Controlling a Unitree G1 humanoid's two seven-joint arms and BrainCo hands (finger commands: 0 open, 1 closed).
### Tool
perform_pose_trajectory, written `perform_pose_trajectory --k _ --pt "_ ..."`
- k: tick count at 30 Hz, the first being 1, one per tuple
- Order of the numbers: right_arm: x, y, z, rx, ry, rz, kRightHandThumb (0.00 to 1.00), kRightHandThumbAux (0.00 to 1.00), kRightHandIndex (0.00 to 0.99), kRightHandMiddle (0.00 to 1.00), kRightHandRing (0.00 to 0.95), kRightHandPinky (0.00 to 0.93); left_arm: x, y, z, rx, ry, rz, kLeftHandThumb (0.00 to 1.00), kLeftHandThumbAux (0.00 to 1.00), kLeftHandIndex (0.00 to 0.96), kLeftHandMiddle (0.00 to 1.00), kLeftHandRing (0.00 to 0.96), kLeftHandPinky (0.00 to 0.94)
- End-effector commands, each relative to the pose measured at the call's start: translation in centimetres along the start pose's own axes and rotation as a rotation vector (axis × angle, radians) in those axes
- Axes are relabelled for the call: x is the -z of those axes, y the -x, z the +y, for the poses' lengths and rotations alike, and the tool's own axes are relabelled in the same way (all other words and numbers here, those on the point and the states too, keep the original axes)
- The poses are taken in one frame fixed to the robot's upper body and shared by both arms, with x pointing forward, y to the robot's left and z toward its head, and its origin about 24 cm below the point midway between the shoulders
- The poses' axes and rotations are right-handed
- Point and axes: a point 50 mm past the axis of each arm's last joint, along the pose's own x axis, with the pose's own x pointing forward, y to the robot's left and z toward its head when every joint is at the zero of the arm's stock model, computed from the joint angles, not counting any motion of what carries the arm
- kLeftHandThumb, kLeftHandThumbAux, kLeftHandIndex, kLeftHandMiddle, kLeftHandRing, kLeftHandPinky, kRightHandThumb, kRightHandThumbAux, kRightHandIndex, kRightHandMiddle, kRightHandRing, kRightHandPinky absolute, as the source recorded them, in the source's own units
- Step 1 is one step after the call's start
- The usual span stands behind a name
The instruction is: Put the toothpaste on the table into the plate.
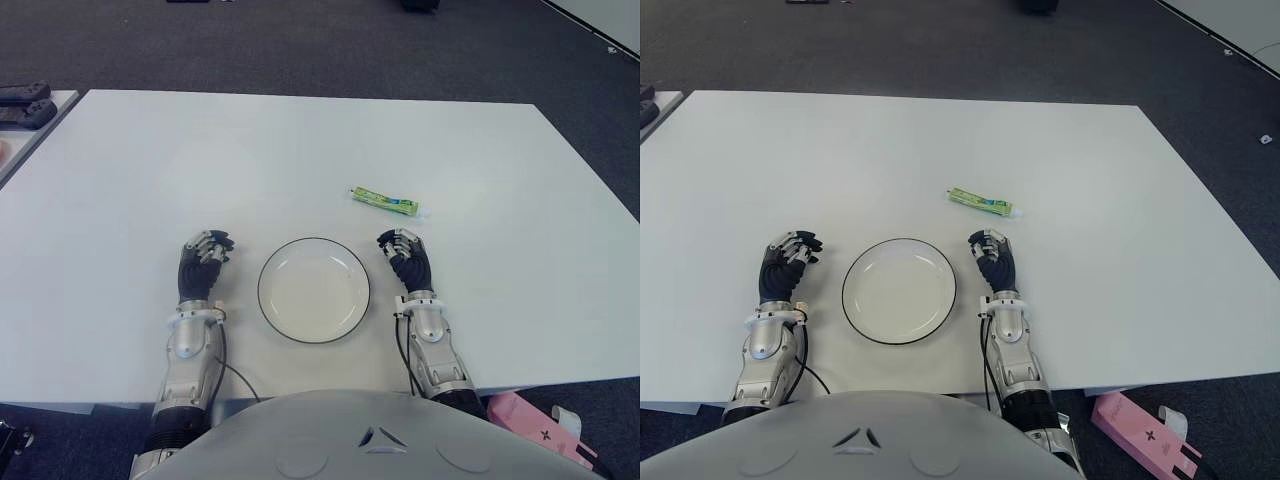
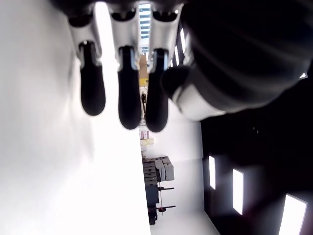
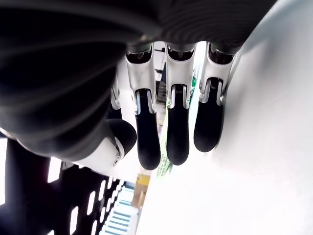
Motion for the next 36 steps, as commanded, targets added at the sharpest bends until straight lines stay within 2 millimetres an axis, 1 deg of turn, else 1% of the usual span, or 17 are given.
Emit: perform_pose_trajectory --k 1,6,12,16,17,18,22,24,27,28,29,30,31,33,34,35,36 --pt "0.6 0.3 -0.2 0.001 0.023 0.015 0.714 0.733 0.426 0.482 0.456 0.453 1.4 0.8 -0.3 0.010 0.001 0.083 0.703 0.725 0.427 0.496 0.499 0.521" --pt "0.0 0.2 -0.2 0.016 0.038 -0.038 0.710 0.734 0.426 0.483 0.468 0.475 1.4 0.8 -0.3 0.009 0.006 0.086 0.704 0.725 0.428 0.499 0.500 0.522" --pt "-1.3 -0.4 -0.6 0.055 0.116 -0.125 0.705 0.735 0.425 0.469 0.482 0.504 1.4 0.7 -0.4 0.000 0.008 0.089 0.706 0.724 0.429 0.501 0.502 0.527" --pt "-2.6 -1.3 -1.4 0.068 0.168 -0.159 0.703 0.735 0.424 0.461 0.480 0.475 1.5 0.7 -0.5 -0.002 0.006 0.086 0.706 0.724 0.429 0.501 0.503 0.528" --pt "-2.7 -1.6 -1.7 0.068 0.179 -0.163 0.702 0.734 0.424 0.459 0.478 0.458 1.5 0.7 -0.5 -0.002 0.005 0.085 0.707 0.724 0.429 0.501 0.503 0.527" --pt "-2.8 -2.3 -2.1 0.071 0.199 -0.173 0.702 0.734 0.424 0.458 0.475 0.453 1.5 0.7 -0.5 0.000 0.004 0.083 0.707 0.724 0.429 0.501 0.503 0.527" --pt "-2.9 -3.7 -3.0 0.079 0.242 -0.196 0.701 0.731 0.424 0.447 0.454 0.454 1.5 0.7 -0.4 0.003 0.003 0.078 0.706 0.724 0.429 0.500 0.500 0.522" --pt "-3.9 -4.4 -3.0 0.079 0.284 -0.243 0.701 0.730 0.423 0.441 0.452 0.460 1.5 0.7 -0.4 0.005 0.004 0.076 0.706 0.724 0.429 0.500 0.500 0.521" --pt "-5.1 -5.2 -3.1 0.069 0.328 -0.284 0.696 0.730 0.417 0.413 0.431 0.439 1.5 0.7 -0.4 0.005 0.004 0.075 0.706 0.724 0.429 0.499 0.499 0.522" --pt "-5.6 -5.6 -3.2 0.058 0.350 -0.295 0.695 0.731 0.416 0.393 0.410 0.417 1.5 0.7 -0.3 0.004 0.004 0.075 0.706 0.724 0.429 0.499 0.499 0.522" --pt "-5.9 -6.0 -3.3 0.050 0.367 -0.303 0.691 0.731 0.412 0.341 0.351 0.359 1.6 0.7 -0.3 0.004 0.003 0.075 0.706 0.724 0.429 0.499 0.499 0.523" --pt "-6.3 -6.6 -3.7 0.029 0.407 -0.307 0.689 0.731 0.410 0.322 0.330 0.338 1.6 0.7 -0.3 0.004 0.003 0.075 0.706 0.724 0.429 0.499 0.499 0.523" --pt "-6.4 -6.9 -4.0 0.016 0.433 -0.307 0.685 0.730 0.406 0.254 0.263 0.268 1.6 0.8 -0.3 0.003 0.002 0.075 0.706 0.724 0.429 0.499 0.498 0.522" --pt "-6.6 -7.5 -4.3 -0.005 0.482 -0.302 0.681 0.730 0.402 0.181 0.193 0.193 1.7 0.8 -0.3 0.003 0.002 0.074 0.706 0.724 0.429 0.499 0.498 0.520" --pt "-6.7 -7.9 -4.5 -0.013 0.513 -0.298 0.629 0.715 0.341 0.157 0.169 0.169 1.7 0.8 -0.3 0.003 0.002 0.074 0.706 0.724 0.429 0.499 0.497 0.520" --pt "-6.7 -8.1 -4.6 -0.018 0.535 -0.294 0.555 0.686 0.243 0.116 0.127 0.131 1.7 0.8 -0.3 0.004 0.002 0.074 0.706 0.724 0.428 0.498 0.497 0.520" --pt "-6.8 -8.7 -4.8 -0.021 0.573 -0.291 0.517 0.657 0.173 0.083 0.092 0.100 1.7 0.8 -0.3 0.003 0.002 0.074 0.705 0.725 0.428 0.498 0.497 0.520"
